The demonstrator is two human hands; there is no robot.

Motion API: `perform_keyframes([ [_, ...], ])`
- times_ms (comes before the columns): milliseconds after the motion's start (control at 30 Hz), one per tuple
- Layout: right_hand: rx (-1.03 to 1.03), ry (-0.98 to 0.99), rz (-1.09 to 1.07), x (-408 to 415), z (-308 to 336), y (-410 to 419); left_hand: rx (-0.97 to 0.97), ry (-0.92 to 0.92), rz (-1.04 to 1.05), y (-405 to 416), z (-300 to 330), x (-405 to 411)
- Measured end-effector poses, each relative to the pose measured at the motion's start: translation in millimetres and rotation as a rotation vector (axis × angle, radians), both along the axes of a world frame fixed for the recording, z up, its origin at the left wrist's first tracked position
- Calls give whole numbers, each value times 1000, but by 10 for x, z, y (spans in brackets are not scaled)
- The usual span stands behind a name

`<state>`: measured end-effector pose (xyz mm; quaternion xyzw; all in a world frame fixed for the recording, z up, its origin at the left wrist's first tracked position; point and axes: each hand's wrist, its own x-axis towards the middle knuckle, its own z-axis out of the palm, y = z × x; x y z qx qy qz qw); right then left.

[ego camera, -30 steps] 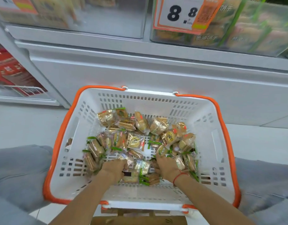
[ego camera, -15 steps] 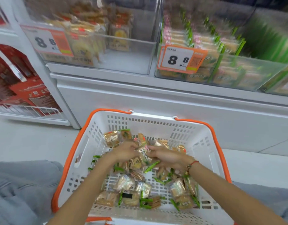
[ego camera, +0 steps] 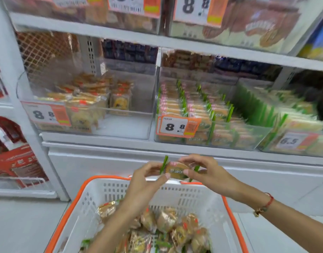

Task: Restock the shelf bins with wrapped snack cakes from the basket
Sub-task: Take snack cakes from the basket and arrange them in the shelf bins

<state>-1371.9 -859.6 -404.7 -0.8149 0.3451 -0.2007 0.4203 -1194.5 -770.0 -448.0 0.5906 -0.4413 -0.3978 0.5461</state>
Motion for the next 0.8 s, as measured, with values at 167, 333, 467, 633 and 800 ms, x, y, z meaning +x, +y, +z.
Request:
perform_keyframes([
  [167,-199,-206,-132,-133,353,-254,-320,-244,278,-385,552,-42],
  [333,-473,-346,-345,-400,735,-642,-345,-565,304,-783,829,116],
  [467,-600,-155,-548,-662,956,-1051,-194,-687,294,-960,900,154],
  [633,-366,174,-416,-698,892,-1395,-184,-699,345,-1018,917,149],
  [800,-408,207,-446,-464,811,-1439,-204,-722,359,-1021,894,142],
])
